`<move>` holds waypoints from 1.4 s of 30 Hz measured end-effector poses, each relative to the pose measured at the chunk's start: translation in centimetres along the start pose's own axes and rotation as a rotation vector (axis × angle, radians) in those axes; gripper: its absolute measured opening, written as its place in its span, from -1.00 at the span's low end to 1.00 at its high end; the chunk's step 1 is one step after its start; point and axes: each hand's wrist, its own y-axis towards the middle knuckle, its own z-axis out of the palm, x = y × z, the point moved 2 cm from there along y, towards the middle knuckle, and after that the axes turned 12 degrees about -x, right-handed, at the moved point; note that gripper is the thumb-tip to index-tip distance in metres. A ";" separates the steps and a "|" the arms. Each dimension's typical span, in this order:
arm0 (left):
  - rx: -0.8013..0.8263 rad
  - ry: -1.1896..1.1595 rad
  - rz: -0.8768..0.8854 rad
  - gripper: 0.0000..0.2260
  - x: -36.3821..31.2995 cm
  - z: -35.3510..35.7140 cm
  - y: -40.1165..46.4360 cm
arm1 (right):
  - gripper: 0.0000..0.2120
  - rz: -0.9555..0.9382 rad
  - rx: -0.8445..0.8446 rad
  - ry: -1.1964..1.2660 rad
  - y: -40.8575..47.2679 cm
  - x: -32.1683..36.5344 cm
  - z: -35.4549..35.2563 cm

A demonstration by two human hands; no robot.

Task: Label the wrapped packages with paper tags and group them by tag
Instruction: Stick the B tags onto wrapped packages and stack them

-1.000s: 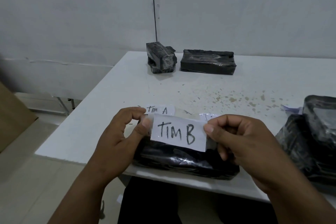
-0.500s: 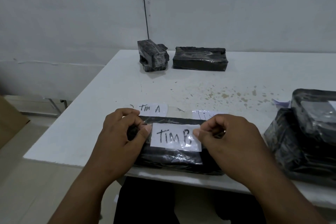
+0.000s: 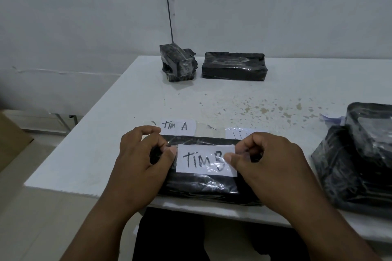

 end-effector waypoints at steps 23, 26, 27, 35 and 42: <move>-0.086 0.018 -0.032 -0.73 -0.9 -0.3 -0.5 | -0.77 -0.051 -0.057 0.051 -0.8 0.1 0.0; -0.149 0.084 0.166 -0.66 -2.6 -0.9 -1.1 | -0.53 -0.074 -0.068 -0.004 -0.9 0.1 -0.2; -0.120 0.071 0.239 -0.65 -3.3 -0.9 -1.4 | -0.50 -0.102 -0.077 -0.040 -1.0 0.0 -0.1; 0.249 0.121 0.464 -0.44 -4.1 0.4 -3.2 | -0.51 -0.447 -0.054 -0.415 -3.7 0.9 1.9; 0.321 0.257 0.492 -0.37 -3.1 -0.1 -3.4 | -0.48 -0.432 0.008 -0.549 -3.9 0.4 2.3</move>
